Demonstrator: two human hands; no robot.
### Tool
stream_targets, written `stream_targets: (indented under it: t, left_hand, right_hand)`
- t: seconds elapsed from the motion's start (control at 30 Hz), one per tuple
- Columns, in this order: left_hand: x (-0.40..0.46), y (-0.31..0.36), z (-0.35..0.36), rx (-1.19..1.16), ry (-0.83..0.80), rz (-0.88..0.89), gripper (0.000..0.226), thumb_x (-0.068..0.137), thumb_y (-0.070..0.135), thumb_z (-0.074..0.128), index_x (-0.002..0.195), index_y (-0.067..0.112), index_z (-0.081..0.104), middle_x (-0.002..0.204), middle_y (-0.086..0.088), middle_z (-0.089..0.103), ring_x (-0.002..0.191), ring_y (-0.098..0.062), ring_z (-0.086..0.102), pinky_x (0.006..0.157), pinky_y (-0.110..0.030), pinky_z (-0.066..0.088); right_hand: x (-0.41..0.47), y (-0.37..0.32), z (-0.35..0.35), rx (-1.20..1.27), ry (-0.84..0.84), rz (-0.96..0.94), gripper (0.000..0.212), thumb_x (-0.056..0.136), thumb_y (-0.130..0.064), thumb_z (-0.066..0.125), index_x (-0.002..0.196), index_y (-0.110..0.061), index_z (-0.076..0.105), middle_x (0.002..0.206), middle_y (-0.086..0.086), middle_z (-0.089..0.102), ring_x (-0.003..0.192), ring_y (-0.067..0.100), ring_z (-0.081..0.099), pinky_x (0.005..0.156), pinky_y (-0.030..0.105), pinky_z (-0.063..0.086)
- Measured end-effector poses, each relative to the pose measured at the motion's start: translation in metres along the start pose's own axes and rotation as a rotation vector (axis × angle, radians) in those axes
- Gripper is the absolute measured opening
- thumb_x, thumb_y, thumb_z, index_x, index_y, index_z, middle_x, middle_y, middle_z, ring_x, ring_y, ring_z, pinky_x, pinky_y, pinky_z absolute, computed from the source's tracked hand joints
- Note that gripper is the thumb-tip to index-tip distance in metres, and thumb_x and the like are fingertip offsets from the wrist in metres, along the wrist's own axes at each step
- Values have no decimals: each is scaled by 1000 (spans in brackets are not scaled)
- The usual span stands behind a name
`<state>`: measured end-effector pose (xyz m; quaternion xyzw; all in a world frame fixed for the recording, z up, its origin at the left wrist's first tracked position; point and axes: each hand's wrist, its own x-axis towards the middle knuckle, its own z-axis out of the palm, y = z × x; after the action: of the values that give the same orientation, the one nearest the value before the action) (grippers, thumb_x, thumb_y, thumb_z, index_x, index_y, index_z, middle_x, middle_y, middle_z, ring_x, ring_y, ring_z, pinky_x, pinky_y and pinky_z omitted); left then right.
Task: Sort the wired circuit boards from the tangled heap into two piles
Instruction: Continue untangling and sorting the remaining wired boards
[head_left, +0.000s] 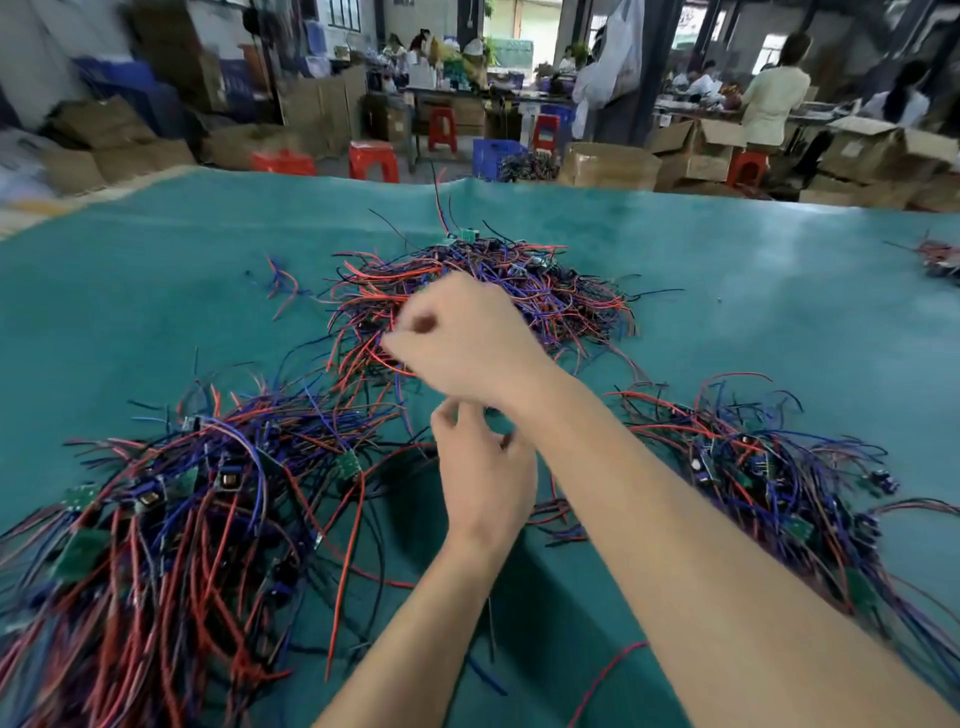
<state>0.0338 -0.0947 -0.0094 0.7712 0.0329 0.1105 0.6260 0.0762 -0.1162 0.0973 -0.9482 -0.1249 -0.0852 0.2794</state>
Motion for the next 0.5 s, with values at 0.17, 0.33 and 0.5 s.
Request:
stream_targets:
  t: [0.17,0.33,0.5]
  left_hand:
    - [0,-4,0,86,44,37,57,84,-4,46,138,13,46,132,-8,45,112,-22,52,88,-20,33]
    - [0,-4,1,142,-16,26,53,84,-2,46,133,19,50,129,-2,54,114,-23,54,95,-27,38]
    - [-3,4,1,-59,-65,43,18,95,19,52,107,22,65,94,0,72,80,-21,68,79,-45,56]
  right_hand:
    - [-27,81,18,-59,-58,276,24,90,-28,70,113,-31,74,119,3,65,108,28,63,92,38,52]
    - [-34,98,20,27,25,225,19,80,-16,81,97,-25,77,97,-1,73,90,21,66,85,35,55]
    - [-69,107,3,281,340,211,35,74,0,79,97,-27,74,88,-12,74,77,6,66,76,21,55]
